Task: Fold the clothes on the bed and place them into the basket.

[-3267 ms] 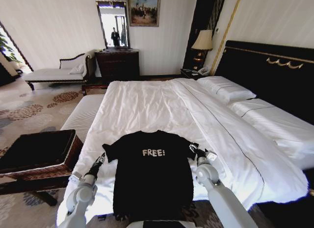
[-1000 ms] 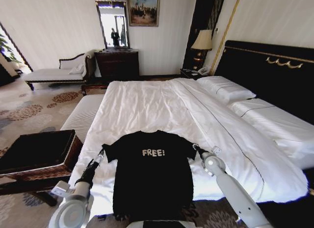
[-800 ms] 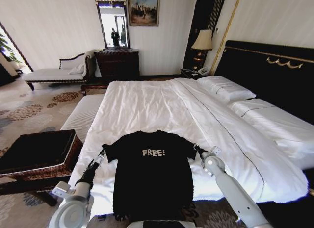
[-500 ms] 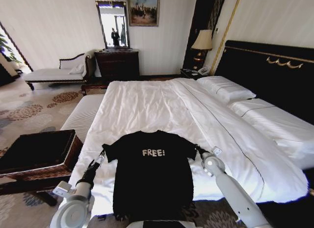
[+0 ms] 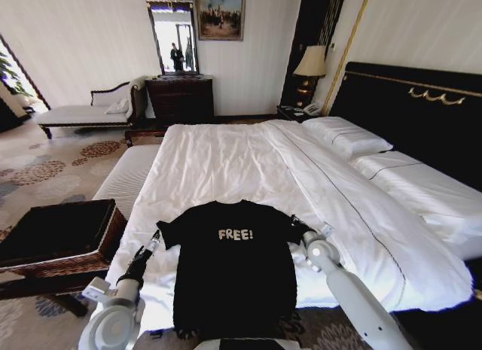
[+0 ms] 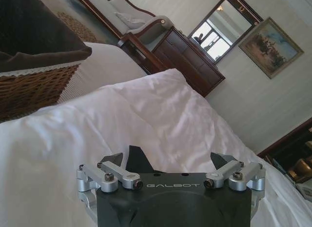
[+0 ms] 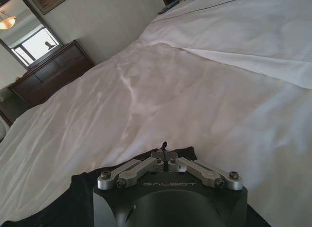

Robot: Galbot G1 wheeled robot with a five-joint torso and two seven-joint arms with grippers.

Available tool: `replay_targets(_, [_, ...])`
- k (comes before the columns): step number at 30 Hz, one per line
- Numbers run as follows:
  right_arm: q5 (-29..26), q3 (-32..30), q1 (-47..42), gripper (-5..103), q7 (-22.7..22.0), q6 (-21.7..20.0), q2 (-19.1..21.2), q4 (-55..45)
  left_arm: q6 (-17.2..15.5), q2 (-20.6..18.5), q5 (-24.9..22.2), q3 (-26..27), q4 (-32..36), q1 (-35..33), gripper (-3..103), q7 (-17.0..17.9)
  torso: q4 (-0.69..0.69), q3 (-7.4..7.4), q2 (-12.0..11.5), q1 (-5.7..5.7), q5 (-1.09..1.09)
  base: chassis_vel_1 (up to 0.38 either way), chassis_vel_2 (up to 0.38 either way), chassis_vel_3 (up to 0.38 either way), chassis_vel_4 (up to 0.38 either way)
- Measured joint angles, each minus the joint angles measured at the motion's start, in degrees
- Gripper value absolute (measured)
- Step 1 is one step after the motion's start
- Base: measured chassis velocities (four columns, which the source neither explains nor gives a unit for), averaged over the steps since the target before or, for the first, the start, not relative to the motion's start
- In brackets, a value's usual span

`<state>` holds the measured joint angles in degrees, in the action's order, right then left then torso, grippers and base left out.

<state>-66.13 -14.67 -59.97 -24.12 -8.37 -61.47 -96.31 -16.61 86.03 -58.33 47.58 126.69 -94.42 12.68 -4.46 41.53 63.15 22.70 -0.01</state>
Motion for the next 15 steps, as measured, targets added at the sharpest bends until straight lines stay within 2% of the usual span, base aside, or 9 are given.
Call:
replay_targets(8, [2.21, 3.76, 0.25, 0, 2.33, 1.9, -3.72, -1.45, -0.32, -1.23, -0.1, 1.87, -4.09, 2.01, 100, 0.13, 0.0, 0.0, 0.0, 0.0, -0.01, 0.0, 0.0, 0.0, 0.0])
replay_targets(15, [4.04, 6.41, -0.55, 0, 4.47, 3.53, -5.28, -1.4, -0.59, -1.31, 0.0, 2.0, -4.99, 2.51, 100, 0.15, -0.01, 0.0, 0.0, 0.0, -0.01, 0.0, 0.0, 0.0, 0.0])
